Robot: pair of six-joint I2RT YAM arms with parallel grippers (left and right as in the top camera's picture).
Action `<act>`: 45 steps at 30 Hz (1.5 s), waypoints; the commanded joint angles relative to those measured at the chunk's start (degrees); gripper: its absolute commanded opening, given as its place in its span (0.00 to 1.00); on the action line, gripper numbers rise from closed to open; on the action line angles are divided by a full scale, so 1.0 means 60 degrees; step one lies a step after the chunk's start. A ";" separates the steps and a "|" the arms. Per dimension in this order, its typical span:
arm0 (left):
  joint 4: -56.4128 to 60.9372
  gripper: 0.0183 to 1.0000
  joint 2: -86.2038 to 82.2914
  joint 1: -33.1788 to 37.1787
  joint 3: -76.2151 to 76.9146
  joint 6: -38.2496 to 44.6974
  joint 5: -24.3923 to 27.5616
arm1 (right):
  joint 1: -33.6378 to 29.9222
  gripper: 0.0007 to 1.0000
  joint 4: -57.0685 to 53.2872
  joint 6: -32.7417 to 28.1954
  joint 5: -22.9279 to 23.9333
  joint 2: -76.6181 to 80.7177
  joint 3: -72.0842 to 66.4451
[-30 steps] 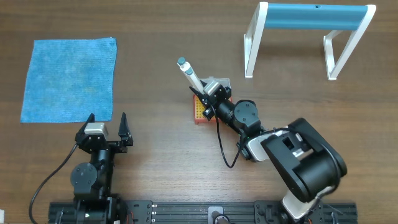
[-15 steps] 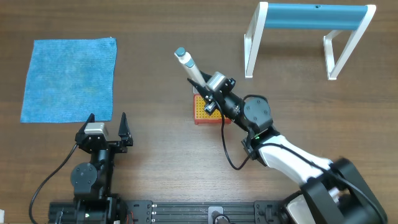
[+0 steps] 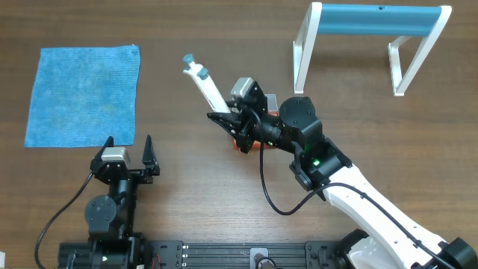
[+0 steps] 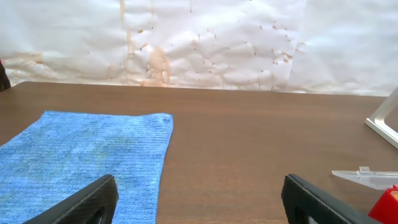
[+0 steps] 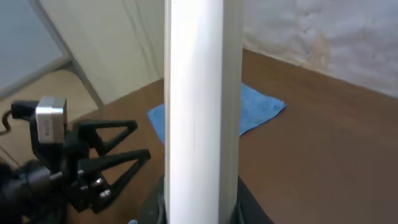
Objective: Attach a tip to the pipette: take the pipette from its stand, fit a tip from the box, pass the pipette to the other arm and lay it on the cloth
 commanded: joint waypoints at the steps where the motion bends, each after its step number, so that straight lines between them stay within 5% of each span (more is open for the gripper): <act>1: -0.0051 0.85 -0.0047 0.0029 -0.0022 0.0087 -0.0091 | 0.0022 0.08 0.0419 0.3319 -0.0102 -0.0160 0.0211; 4: -0.0051 0.85 -0.0047 0.0029 -0.0022 0.0087 -0.0095 | 0.0022 0.08 0.1173 0.4838 -0.0091 -0.0157 0.0211; 9: -0.0036 0.85 -0.0047 0.0022 -0.0022 -0.0171 0.0288 | 0.0022 0.08 0.1654 0.4900 -0.0091 -0.0135 0.0200; 10: 0.0076 0.85 -0.0047 0.0022 -0.0022 -0.1024 0.1129 | 0.0022 0.08 0.1599 0.4900 -0.0091 -0.0106 0.0182; 13: 0.0266 0.85 -0.0047 0.0022 -0.0022 -0.9402 0.5996 | 0.0022 0.08 0.1512 0.4947 -0.0277 -0.0022 0.0175; 15: 0.0193 0.85 -0.0047 0.0022 -0.0022 -1.1132 0.6823 | 0.0022 0.08 0.1475 0.5278 -0.0459 -0.0022 0.0175; 18: 0.0423 0.85 -0.0047 0.0029 -0.0022 -1.3063 0.6160 | 0.0022 0.08 0.1133 0.5442 -0.1260 -0.0022 0.0175; 20: 0.1475 0.84 0.0069 0.0029 -0.0022 -1.3519 0.6196 | 0.0022 0.08 0.0943 0.5814 -0.2102 -0.0022 0.0175; 26: 0.4095 0.79 0.2317 0.0029 0.1071 -1.3741 0.7515 | 0.0022 0.08 0.0874 0.6626 -0.2732 -0.0022 0.0168; 35: 0.5949 0.85 0.8637 0.0018 0.5031 -1.1522 1.1901 | 0.0022 0.08 0.0874 0.6688 -0.3202 -0.0022 0.0168; 45: 0.8670 0.85 1.1030 -0.1224 0.5628 -1.1952 1.1806 | 0.0022 0.08 0.0878 0.6757 -0.3206 -0.0022 0.0168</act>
